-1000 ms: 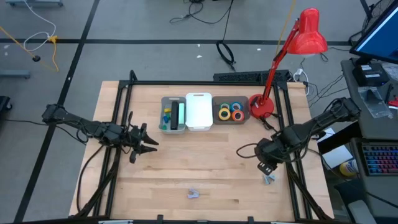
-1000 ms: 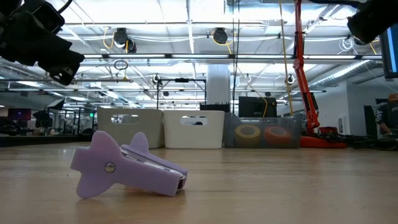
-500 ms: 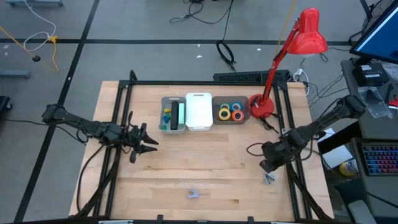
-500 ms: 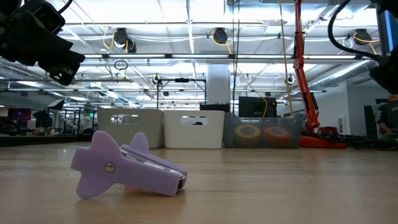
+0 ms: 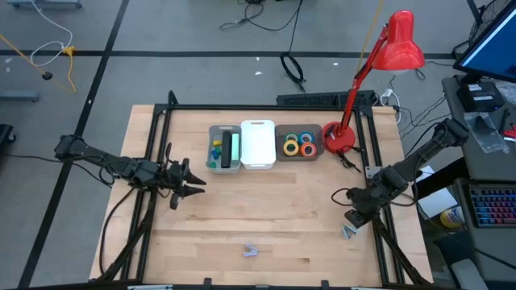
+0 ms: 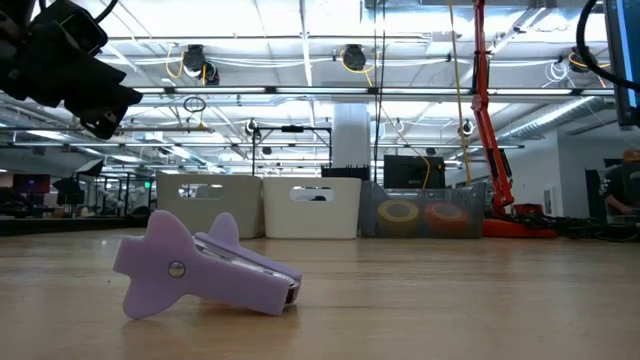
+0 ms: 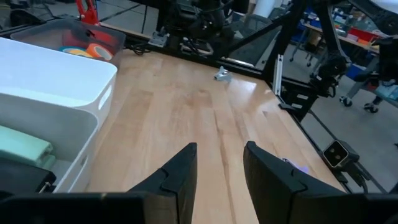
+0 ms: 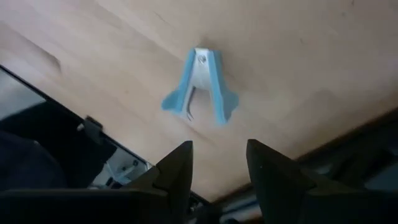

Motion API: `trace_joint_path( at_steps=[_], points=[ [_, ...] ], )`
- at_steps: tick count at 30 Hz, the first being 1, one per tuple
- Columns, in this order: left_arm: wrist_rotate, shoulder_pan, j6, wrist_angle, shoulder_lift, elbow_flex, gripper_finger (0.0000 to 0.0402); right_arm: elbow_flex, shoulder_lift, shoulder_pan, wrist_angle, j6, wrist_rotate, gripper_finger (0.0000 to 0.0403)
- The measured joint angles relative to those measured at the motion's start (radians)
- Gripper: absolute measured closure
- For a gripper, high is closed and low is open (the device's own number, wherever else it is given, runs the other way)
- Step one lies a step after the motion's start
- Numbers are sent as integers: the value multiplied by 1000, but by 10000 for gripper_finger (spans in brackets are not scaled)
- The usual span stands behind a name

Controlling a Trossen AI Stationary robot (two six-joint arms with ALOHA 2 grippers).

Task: Pick and place Stapler, Stapler remover, tape
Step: Put the light blue staple remover into the white bin

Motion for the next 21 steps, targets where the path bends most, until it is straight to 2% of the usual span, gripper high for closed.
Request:
trace_joint_path(
  at_steps=[5,11,21],
  points=[
    [-15,0,0,0,0,0,270,0,2,26,26,20,85,268],
    [-20,0,-9,0,0,0,270,-4,34,26,38,6,44,273],
    [-20,0,-21,0,0,0,270,-198,42,26,390,106,25,273]
  ],
)
